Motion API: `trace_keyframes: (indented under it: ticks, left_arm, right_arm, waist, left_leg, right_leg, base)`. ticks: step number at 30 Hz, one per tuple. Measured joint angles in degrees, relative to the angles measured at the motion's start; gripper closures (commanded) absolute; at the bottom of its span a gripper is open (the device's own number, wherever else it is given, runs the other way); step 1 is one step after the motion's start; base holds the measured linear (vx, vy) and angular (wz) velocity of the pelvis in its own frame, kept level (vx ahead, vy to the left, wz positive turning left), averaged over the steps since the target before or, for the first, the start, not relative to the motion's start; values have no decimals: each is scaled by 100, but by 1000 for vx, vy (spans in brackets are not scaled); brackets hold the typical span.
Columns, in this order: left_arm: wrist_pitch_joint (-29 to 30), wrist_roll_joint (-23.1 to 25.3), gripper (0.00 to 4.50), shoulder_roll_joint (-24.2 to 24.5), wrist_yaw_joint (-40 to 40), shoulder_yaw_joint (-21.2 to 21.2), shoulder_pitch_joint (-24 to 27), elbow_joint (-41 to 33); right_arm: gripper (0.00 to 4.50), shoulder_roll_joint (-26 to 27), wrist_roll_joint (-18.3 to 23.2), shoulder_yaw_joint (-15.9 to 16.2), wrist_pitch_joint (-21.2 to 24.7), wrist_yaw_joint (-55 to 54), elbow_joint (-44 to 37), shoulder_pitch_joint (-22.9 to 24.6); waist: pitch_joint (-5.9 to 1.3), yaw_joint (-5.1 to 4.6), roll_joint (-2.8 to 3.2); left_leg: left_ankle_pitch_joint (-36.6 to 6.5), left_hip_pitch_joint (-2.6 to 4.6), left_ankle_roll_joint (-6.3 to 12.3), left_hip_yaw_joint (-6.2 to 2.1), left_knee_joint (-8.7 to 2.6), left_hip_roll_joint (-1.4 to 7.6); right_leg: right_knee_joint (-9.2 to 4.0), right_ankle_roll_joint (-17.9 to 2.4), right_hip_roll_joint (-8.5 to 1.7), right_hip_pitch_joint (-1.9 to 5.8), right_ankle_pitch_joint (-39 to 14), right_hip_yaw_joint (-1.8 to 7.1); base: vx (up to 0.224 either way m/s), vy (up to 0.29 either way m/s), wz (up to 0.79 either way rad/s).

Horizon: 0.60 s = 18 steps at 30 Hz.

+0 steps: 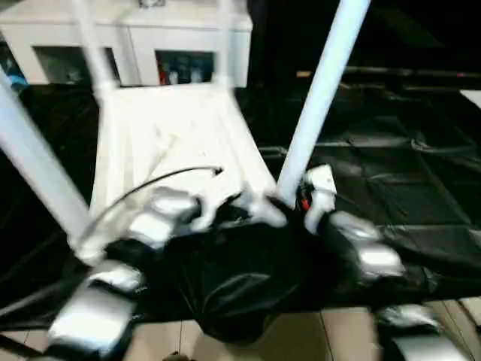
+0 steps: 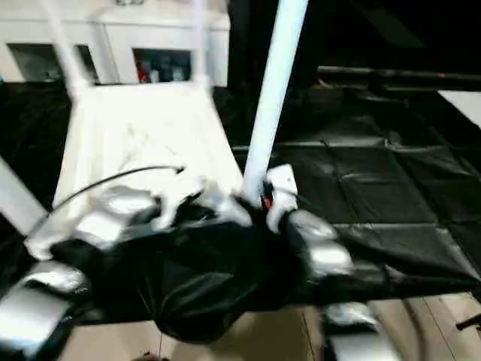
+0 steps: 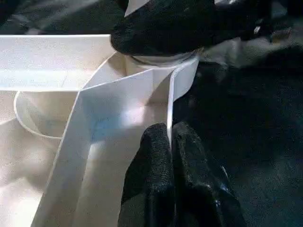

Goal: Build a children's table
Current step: Rotate leg to tighten

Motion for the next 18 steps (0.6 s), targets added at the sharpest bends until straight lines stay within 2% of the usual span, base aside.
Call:
trace_keyframes:
  ticks: [3,4,5,7,9,14,18]
  left_arm:
    - [-5,29,450,-62,56,33,-15,32]
    - [-16,29,450,-61,49,34,-15,32]
    - [-32,30,450,-53,14,35,-14,30]
    - [-57,28,450,20,-134,51,12,-11]
    - [-111,24,450,118,-328,50,62,-82]
    - [-307,-77,450,546,-1139,44,288,-384]
    - [-384,-247,450,885,-2020,-1,460,-644]
  right_arm:
    - [189,18,-169,1,-150,-76,41,-18]
    - [133,18,-166,1,-170,-65,41,-16]
    - [119,17,-153,1,-206,-37,41,-3]
    - [119,-2,-143,2,-225,222,38,8]
    - [86,-65,-117,39,-252,546,13,37]
    - [74,-597,23,405,-13,2144,-360,207]
    - [74,-1125,199,818,338,3469,-824,317]
  waist:
    - [-8,13,10]
    - [-9,13,12]
    - [-9,12,12]
    - [-9,9,12]
    - [-9,2,12]
    - [-8,10,12]
    - [-6,44,13]
  left_leg:
    - [-1,1,2,2,-7,-15]
    - [-2,1,3,2,-9,-18]
    - [-2,0,3,1,-10,-18]
    - [-2,-2,3,0,-11,-12]
    - [-2,-3,3,-2,-12,4]
    - [-1,-5,1,-8,-31,22]
    - [-3,-20,1,-5,-31,23]
  right_leg:
    - [0,-9,4,1,10,29]
    - [0,-7,8,1,12,40]
    - [0,-6,16,0,13,48]
    - [-1,-5,27,-1,13,51]
    - [-2,-5,49,-4,13,59]
    - [-4,-3,72,-12,11,57]
    - [-7,-4,72,-21,7,56]
  base:
    - [0,0,0]
    - [0,0,0]
    - [0,0,0]
    - [0,0,0]
    - [0,0,0]
    - [0,0,0]
    - [0,0,0]
